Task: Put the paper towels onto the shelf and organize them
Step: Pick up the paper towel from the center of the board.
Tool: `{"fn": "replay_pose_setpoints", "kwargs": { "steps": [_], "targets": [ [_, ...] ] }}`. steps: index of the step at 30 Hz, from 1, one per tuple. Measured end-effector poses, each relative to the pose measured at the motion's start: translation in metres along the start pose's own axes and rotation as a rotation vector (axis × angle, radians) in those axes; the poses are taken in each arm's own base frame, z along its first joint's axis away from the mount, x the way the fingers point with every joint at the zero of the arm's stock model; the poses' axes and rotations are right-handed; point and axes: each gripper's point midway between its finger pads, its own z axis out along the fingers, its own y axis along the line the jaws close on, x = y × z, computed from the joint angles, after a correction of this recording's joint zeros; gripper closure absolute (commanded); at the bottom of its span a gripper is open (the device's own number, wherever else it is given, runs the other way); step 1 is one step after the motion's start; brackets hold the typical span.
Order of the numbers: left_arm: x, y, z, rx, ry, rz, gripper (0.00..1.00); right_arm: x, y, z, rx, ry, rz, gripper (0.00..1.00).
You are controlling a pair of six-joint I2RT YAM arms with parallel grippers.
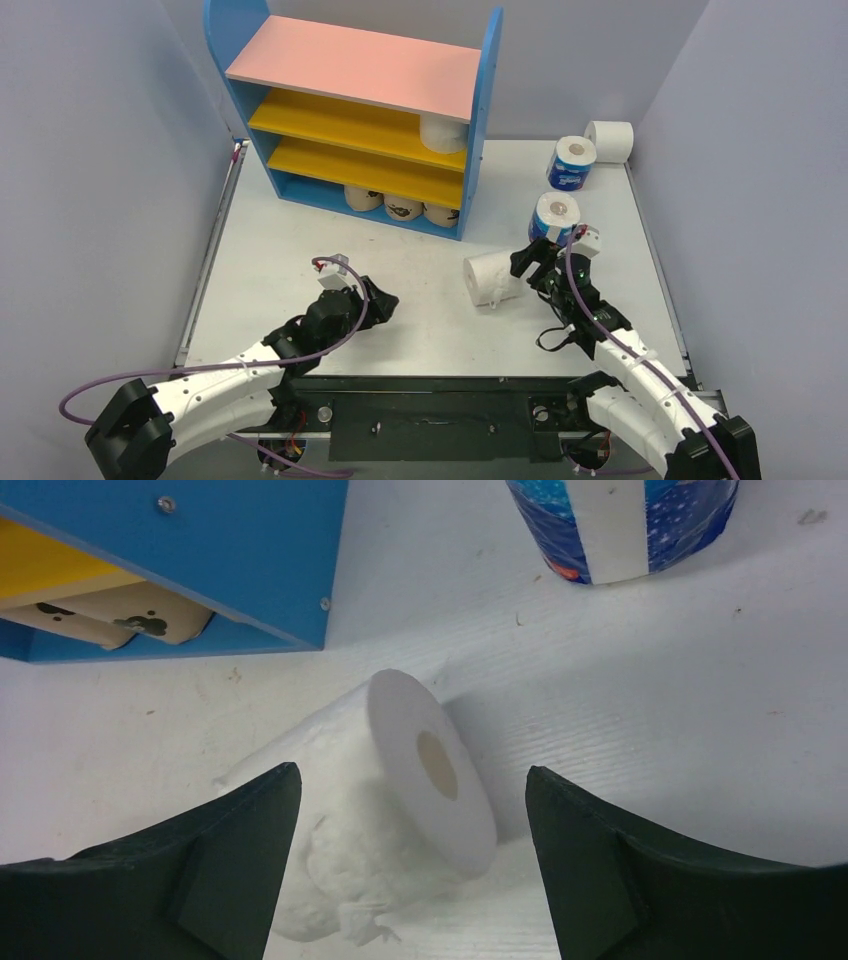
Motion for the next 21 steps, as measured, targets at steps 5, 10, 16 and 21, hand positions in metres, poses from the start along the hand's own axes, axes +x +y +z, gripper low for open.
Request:
{"fn": "replay_pose_setpoints", "kwargs": {
  "steps": [5, 10, 16, 21],
  "targets": [
    [0.003, 0.003, 0.002, -0.015, 0.011, 0.007, 0.35, 0.015, -0.006, 0.014, 0.01, 0.071, -0.008, 0.23],
    [0.001, -0.001, 0.004, -0.015, 0.011, 0.011, 0.35, 0.029, 0.009, 0.017, -0.058, 0.124, -0.005, 0.23],
    [0.002, 0.0, 0.006, -0.02, 0.015, 0.016, 0.35, 0.052, 0.038, 0.005, -0.169, 0.163, -0.016, 0.23],
    [0.005, 0.002, 0.008, -0.03, 0.025, 0.022, 0.35, 0.074, 0.058, -0.009, -0.231, 0.201, -0.015, 0.23]
  ]
}}
